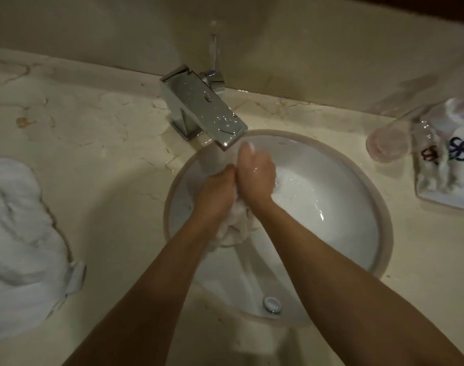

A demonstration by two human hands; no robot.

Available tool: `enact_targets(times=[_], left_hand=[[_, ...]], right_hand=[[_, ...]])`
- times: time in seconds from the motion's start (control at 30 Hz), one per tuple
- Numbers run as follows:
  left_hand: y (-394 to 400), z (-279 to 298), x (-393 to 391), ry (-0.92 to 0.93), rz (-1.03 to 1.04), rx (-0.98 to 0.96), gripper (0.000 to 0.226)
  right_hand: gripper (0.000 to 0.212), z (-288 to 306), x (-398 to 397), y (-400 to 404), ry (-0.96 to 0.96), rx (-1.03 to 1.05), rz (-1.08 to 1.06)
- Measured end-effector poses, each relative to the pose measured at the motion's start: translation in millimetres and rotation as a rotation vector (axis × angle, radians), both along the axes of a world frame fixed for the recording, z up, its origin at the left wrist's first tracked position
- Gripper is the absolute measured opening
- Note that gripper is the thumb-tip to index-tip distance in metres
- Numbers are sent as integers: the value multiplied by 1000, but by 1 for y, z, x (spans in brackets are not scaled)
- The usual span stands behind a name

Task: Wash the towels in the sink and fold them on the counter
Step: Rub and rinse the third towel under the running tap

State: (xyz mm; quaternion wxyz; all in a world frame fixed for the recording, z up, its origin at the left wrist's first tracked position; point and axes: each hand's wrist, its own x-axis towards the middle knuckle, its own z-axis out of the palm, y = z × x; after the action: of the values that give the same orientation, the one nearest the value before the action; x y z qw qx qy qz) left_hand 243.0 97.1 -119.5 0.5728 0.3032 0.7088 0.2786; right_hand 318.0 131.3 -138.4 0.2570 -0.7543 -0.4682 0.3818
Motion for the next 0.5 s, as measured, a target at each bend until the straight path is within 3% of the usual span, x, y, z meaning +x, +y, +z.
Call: enact_targets(times=[0.07,0.2,0.27,0.33,0.4,0.5], left_hand=[[-2,-4,-1,95,16,13,44],[-2,-18,-19,22,176,16,47],[-18,-22,-25,-79,287,35,48],[-43,-17,-26,-306,370,-15,40],[-68,-11,-32,-599,415,-157,40],[-93,-15,-48,-969,495,-374,62]], right_hand=[[43,0,4,0,23,-98,-34],[58,5,-12,-41,298,-161,130],[57,-1,9,-53,430,-282,-105],[46,-12,40,-67,773,-428,-345],[39,-9,59,-87,1027,-502,-449],[44,0,80,-107,1356,-537,-476]])
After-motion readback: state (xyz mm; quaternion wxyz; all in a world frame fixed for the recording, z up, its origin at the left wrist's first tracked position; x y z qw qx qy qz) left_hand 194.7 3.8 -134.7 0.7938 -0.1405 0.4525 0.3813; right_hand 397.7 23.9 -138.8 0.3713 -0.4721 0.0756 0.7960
